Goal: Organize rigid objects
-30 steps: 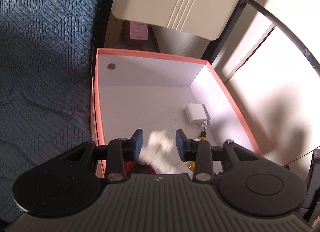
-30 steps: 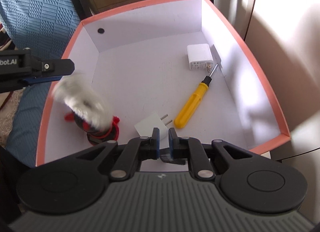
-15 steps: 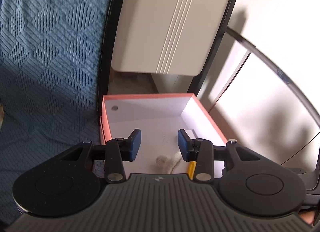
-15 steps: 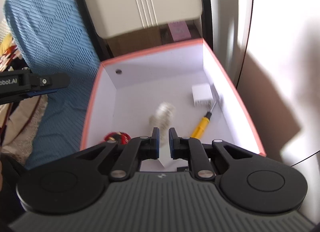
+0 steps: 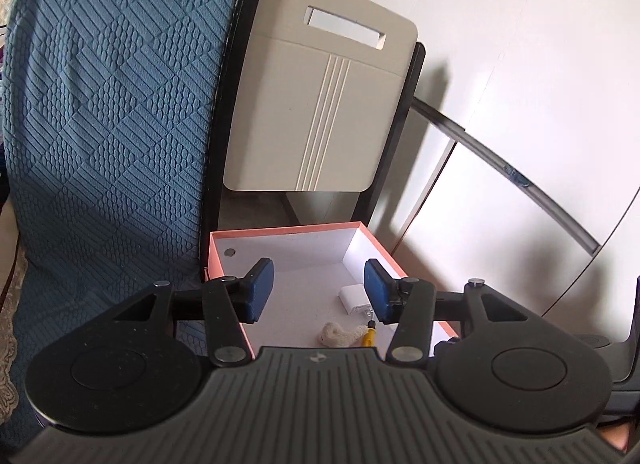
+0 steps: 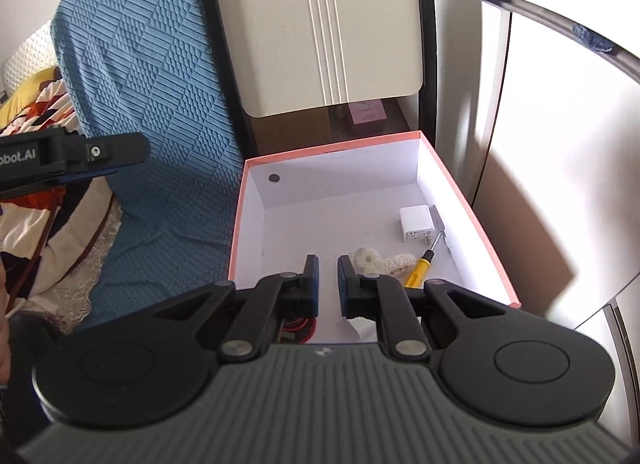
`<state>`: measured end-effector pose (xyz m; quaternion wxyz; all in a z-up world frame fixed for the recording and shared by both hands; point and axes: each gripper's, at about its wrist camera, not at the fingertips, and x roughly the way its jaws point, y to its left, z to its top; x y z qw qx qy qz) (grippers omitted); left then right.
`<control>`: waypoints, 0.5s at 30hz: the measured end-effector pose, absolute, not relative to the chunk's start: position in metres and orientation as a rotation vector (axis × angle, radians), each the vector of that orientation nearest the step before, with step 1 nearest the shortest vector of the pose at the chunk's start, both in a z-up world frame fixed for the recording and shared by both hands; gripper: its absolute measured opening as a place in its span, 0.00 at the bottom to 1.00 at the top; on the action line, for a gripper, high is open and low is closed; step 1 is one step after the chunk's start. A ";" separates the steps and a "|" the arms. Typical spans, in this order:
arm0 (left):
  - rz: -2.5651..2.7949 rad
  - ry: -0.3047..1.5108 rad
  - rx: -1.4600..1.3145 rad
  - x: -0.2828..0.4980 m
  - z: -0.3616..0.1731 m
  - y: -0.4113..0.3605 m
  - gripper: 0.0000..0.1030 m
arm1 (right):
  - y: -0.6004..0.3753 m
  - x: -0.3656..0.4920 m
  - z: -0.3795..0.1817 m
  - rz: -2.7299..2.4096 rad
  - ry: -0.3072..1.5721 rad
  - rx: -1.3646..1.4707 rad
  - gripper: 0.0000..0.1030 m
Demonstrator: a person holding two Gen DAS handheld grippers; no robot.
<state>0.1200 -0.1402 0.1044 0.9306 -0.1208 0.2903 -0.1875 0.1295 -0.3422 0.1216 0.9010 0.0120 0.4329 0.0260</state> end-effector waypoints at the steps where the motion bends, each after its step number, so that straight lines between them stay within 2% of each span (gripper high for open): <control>1: -0.387 0.588 -0.254 0.115 0.105 -0.137 0.56 | -0.339 0.125 0.123 0.050 0.893 0.019 0.14; 6: -0.397 0.566 -0.221 0.089 0.109 -0.128 0.57 | -0.327 0.103 0.122 0.026 0.884 0.010 0.14; 9: -0.393 0.536 -0.208 0.074 0.114 -0.120 0.63 | -0.320 0.090 0.123 0.017 0.872 0.018 0.14; 15: -0.410 0.525 -0.205 0.053 0.111 -0.111 0.63 | -0.304 0.064 0.125 0.013 0.849 0.000 0.14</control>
